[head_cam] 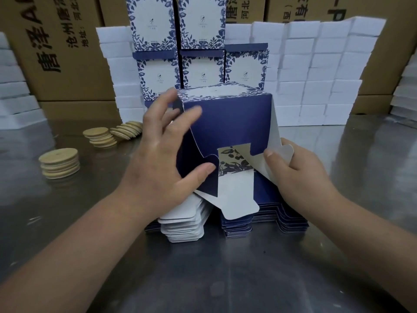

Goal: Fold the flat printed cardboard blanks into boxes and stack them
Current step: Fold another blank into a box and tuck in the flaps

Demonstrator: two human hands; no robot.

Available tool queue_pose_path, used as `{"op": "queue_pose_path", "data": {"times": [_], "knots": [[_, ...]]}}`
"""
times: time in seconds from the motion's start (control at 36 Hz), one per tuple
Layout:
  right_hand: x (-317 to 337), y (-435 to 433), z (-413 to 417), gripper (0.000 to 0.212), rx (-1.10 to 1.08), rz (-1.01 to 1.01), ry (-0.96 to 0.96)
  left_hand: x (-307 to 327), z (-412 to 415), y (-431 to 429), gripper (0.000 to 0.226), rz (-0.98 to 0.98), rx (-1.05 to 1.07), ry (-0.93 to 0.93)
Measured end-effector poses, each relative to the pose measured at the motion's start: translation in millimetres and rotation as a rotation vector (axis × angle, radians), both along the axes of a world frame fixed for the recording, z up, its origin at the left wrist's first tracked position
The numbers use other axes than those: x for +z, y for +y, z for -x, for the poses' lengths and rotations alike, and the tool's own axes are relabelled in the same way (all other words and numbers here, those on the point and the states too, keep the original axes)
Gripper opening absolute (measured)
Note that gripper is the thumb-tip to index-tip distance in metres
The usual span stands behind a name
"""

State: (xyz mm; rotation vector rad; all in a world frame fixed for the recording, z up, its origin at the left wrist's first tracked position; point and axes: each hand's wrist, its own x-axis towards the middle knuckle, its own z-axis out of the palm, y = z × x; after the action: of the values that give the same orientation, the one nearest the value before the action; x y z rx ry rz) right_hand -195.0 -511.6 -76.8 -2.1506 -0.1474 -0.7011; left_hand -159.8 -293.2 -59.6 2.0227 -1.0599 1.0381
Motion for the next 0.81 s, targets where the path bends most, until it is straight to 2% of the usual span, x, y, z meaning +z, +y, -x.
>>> {"op": "queue_pose_path", "data": {"times": [0.08, 0.19, 0.31, 0.42, 0.53, 0.67, 0.75, 0.81], "knots": [[1.2, 2.0, 2.5, 0.015, -0.012, 0.039, 0.009, 0.6, -0.7, 0.5, 0.082, 0.02, 0.068, 0.034], [1.7, 4.5, 5.9, 0.016, 0.01, 0.043, 0.006, 0.2, -1.1, 0.9, 0.068, -0.003, 0.104, 0.116], [0.6, 5.7, 7.7, 0.029, 0.024, 0.087, 0.005, -2.8, -2.3, 0.8, 0.064, 0.0, 0.114, 0.153], [1.2, 7.2, 10.8, 0.02, 0.073, 0.154, -0.078, -2.9, -5.0, 2.1, 0.085, 0.035, 0.119, 0.139], [2.4, 8.7, 13.9, 0.019, 0.194, 0.194, -0.168, -1.0, -7.4, 3.6, 0.095, 0.039, 0.171, 0.152], [0.3, 1.8, 6.5, 0.052, 0.335, 0.24, -0.223, -3.3, -13.1, 5.8, 0.089, 0.058, 0.163, 0.098], [0.9, 0.5, 5.9, 0.054, 0.434, 0.26, -0.271, -4.2, -12.9, 5.9, 0.073, 0.14, 0.102, 0.107], [-2.2, -3.3, 2.3, 0.064, 0.454, 0.314, -0.281, -3.1, -9.7, 5.3, 0.063, 0.18, 0.069, 0.125]]}}
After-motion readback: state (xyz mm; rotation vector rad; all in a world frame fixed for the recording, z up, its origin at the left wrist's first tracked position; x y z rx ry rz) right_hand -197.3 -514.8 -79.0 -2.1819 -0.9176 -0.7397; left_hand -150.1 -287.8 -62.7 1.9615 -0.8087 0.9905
